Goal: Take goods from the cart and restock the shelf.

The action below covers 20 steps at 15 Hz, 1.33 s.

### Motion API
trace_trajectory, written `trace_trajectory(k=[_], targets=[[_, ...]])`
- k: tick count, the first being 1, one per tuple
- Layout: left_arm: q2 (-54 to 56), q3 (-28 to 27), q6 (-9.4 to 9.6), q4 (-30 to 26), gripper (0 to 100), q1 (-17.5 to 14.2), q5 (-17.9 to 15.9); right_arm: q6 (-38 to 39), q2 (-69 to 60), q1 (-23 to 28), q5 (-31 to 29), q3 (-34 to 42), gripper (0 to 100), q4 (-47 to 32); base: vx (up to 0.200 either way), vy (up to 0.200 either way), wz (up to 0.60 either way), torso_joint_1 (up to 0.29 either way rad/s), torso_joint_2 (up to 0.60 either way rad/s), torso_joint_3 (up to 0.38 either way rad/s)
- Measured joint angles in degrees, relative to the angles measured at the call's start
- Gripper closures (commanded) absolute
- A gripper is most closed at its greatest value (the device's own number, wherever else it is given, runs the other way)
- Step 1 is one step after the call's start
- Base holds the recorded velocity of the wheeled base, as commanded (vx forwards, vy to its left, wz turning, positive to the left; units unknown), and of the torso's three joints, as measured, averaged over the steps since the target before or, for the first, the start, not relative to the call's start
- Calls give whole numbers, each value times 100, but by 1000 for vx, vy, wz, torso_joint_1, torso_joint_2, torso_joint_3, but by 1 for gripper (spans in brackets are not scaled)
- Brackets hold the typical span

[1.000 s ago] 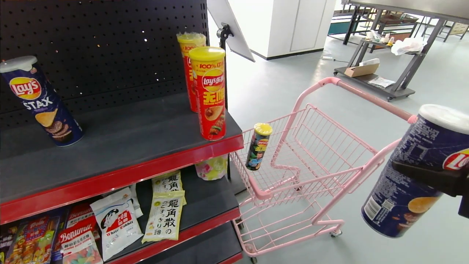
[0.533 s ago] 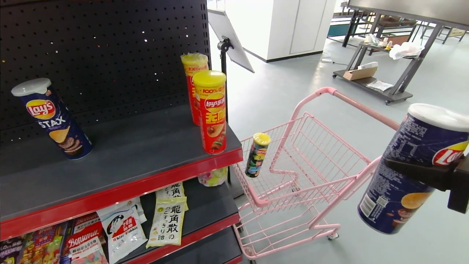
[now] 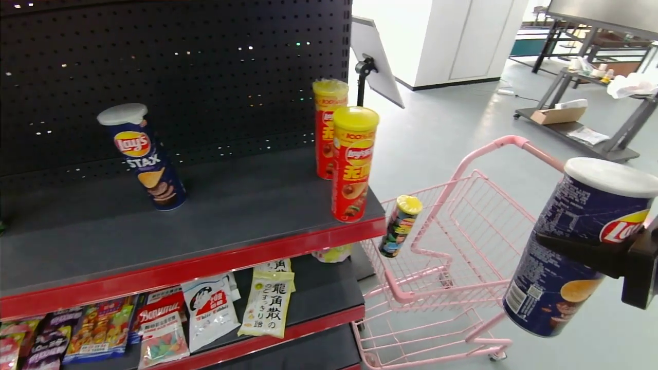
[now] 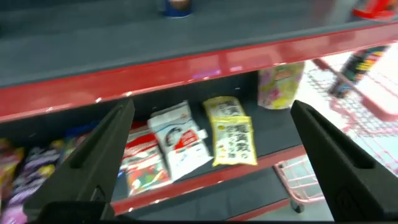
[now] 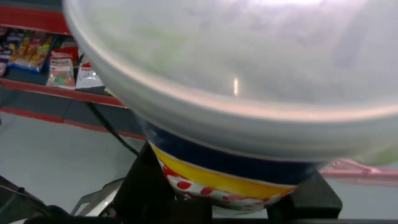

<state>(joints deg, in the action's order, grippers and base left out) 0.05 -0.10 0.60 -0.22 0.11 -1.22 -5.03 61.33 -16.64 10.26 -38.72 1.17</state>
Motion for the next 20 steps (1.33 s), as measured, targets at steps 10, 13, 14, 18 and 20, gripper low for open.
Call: trace_trajectory(k=[10,13,14,18,20], targets=[[0,0,5,1,0,5,10,-5,-301,11,145,389,100,17,-60,0,120,2,1,0],[0,0,11,9,0,-1,7,-5,-356,5,155,421,100,17,0,67,0,-2,-4,2],[0,0,11,1,0,2,10,-5,-369,5,155,422,100,20,0,200,0,12,2,-2],[0,0,11,1,0,2,7,-5,-425,5,152,495,100,17,0,200,0,12,5,0],[0,0,11,4,0,0,10,-5,-475,5,150,518,100,17,0,200,0,2,-2,2]])
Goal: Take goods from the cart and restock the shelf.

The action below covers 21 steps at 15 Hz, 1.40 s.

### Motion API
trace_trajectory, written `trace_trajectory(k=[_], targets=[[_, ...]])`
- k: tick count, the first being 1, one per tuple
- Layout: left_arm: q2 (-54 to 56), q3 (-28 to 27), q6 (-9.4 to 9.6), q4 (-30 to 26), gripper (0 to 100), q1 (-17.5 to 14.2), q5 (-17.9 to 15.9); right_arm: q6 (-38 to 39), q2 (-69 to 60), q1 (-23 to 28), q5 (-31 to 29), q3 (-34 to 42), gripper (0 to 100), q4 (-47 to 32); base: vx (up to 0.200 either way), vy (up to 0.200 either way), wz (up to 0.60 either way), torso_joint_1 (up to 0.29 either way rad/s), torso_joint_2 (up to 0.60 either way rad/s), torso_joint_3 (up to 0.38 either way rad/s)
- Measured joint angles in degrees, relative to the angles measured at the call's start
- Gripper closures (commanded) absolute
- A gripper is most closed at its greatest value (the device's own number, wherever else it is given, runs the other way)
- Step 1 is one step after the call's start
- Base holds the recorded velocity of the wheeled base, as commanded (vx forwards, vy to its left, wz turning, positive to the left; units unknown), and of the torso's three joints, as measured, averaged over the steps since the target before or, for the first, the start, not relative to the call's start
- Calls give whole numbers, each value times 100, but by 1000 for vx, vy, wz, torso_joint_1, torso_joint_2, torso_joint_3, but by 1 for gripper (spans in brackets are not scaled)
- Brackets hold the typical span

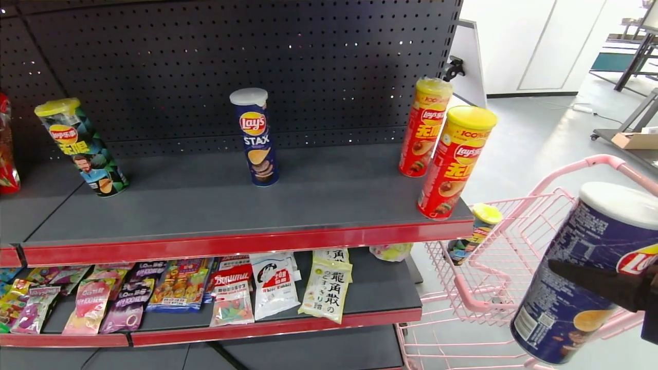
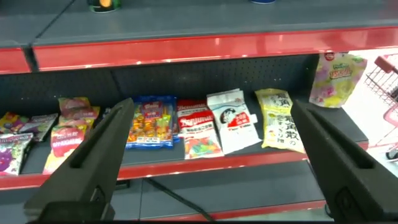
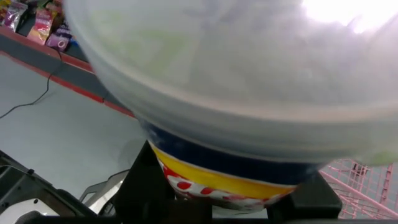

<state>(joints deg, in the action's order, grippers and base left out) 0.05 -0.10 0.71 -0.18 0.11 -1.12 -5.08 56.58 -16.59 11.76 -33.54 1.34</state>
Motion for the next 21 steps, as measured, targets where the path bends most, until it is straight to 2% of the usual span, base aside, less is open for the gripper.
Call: trace_trajectory(k=[8,13,18,21], targets=[[0,0,-5,2,0,-1,-7,0,-35,-124,2,2,100,-4,0,200,0,3,4,2],[0,0,-22,2,0,-6,-5,2,-13,-166,9,-6,100,2,0,0,0,0,0,0],[0,0,-38,2,0,-4,-10,0,-95,-796,-5,-63,100,-1,200,0,0,-2,1,1],[0,0,-38,0,0,0,-11,-2,-112,-981,-9,-74,100,0,133,0,0,5,0,2]])
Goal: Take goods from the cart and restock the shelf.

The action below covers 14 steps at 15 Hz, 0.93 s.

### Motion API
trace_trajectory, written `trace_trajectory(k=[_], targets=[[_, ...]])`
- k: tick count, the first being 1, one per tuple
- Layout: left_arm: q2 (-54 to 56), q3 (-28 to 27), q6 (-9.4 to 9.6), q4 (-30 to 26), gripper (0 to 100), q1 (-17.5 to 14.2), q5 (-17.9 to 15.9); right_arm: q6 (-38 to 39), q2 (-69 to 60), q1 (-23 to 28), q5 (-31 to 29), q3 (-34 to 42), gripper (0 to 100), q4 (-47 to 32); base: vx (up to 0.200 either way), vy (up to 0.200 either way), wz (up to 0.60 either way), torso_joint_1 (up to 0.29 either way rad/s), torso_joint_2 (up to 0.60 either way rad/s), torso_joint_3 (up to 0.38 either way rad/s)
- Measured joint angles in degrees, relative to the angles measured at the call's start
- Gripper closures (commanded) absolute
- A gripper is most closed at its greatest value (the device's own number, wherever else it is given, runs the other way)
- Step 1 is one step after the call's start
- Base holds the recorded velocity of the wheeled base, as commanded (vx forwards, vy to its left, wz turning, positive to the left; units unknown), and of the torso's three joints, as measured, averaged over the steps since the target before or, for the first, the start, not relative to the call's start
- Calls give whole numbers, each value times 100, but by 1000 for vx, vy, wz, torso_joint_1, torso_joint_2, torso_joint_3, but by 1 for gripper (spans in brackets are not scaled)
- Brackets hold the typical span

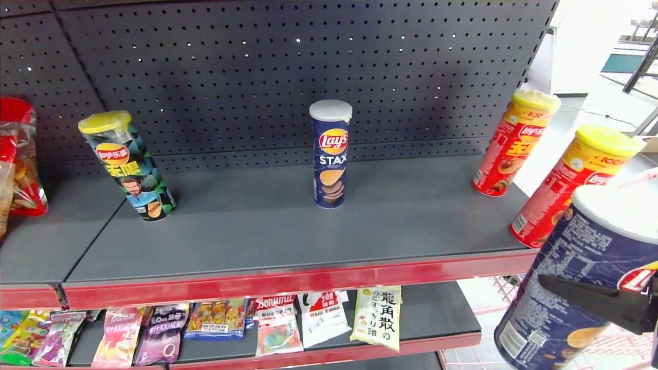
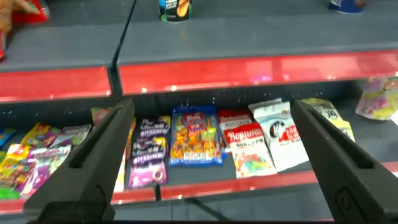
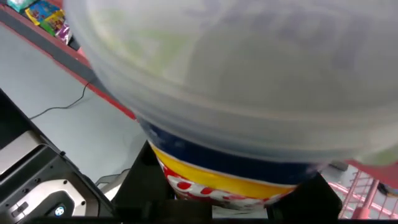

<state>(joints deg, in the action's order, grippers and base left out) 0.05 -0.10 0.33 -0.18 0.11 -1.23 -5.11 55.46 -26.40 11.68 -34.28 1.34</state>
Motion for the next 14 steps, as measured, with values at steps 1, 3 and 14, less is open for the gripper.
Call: trace_trajectory(k=[1,3,14], targets=[[0,0,2,2,0,-4,0,0,-2,-13,-2,5,100,-4,0,0,0,0,0,0],[0,0,0,0,0,-1,0,0,0,-24,-7,16,100,-1,0,0,0,0,0,0],[0,0,-9,2,0,-4,1,2,39,-29,9,22,100,18,36,0,0,-1,2,0]])
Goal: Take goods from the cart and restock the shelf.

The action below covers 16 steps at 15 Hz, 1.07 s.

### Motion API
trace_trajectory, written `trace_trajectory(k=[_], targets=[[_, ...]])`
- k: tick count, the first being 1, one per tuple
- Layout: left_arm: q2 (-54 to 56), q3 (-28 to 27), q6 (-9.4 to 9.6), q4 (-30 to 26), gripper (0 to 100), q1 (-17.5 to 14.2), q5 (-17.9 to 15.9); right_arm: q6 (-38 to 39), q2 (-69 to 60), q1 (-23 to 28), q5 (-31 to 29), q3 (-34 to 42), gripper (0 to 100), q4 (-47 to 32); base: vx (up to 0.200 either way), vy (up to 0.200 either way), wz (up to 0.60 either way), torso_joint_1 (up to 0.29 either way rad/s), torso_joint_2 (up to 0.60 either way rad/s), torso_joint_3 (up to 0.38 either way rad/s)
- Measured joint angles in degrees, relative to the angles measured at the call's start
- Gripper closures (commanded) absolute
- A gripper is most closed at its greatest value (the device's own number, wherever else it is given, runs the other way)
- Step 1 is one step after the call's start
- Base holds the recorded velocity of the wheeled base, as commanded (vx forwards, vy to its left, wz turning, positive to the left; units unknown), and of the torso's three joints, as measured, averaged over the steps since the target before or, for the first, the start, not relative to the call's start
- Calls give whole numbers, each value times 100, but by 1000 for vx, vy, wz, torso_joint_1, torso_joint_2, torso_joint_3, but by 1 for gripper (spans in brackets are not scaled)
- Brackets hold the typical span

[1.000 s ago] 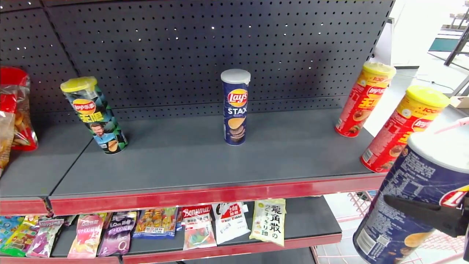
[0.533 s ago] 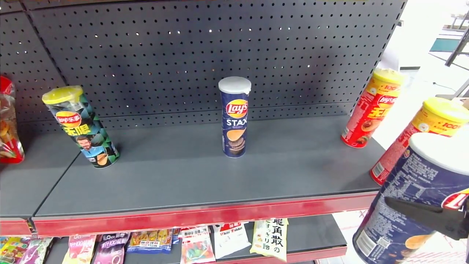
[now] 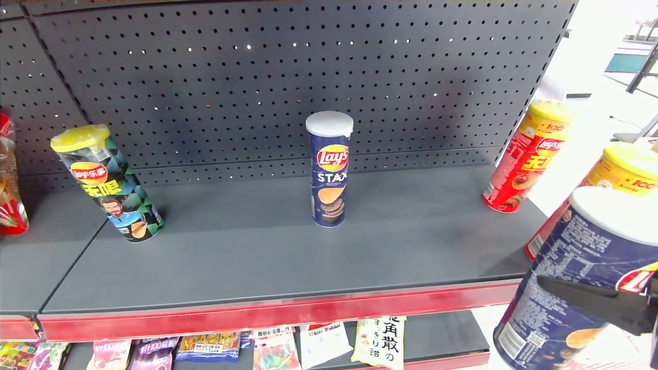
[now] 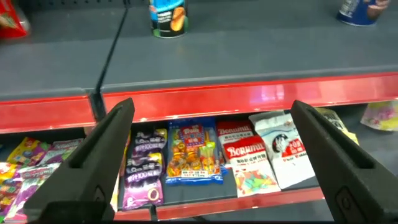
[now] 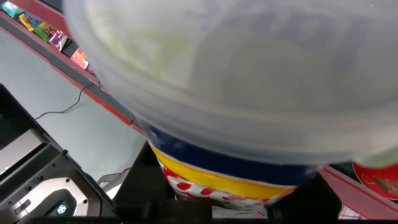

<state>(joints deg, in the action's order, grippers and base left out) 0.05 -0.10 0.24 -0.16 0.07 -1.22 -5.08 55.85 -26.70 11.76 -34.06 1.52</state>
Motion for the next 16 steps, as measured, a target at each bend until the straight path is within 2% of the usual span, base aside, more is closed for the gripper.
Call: trace_trajectory(k=[4,6,7,8,10,11,13,15,16], targets=[[-45,0,40,-6,0,20,-9,-2,99,0,-2,-85,100,44,0,0,0,0,0,0],[-115,-9,216,5,0,61,-151,-35,146,0,-9,-55,100,394,0,0,0,0,0,0],[-172,-89,222,-5,0,78,-241,-104,184,0,2,-56,100,463,0,0,0,0,0,0],[-285,-312,158,-2,0,98,-291,-123,228,-4,57,-107,100,514,0,0,0,0,0,0],[-867,-1123,40,16,0,163,-477,-134,350,-52,282,-268,100,564,0,0,0,0,0,0],[-1369,-1569,104,26,0,232,-622,-137,407,-56,290,-323,100,551,0,0,0,0,0,0],[-2711,-2406,369,141,0,430,-1044,-143,474,-65,295,-404,100,547,0,0,0,0,0,0],[-4131,-3033,588,579,0,742,-1593,-148,496,-65,290,-444,100,550,0,0,0,0,0,0],[-4873,-3326,668,861,0,998,-1832,-145,499,-54,290,-452,100,547,0,0,0,0,0,0]])
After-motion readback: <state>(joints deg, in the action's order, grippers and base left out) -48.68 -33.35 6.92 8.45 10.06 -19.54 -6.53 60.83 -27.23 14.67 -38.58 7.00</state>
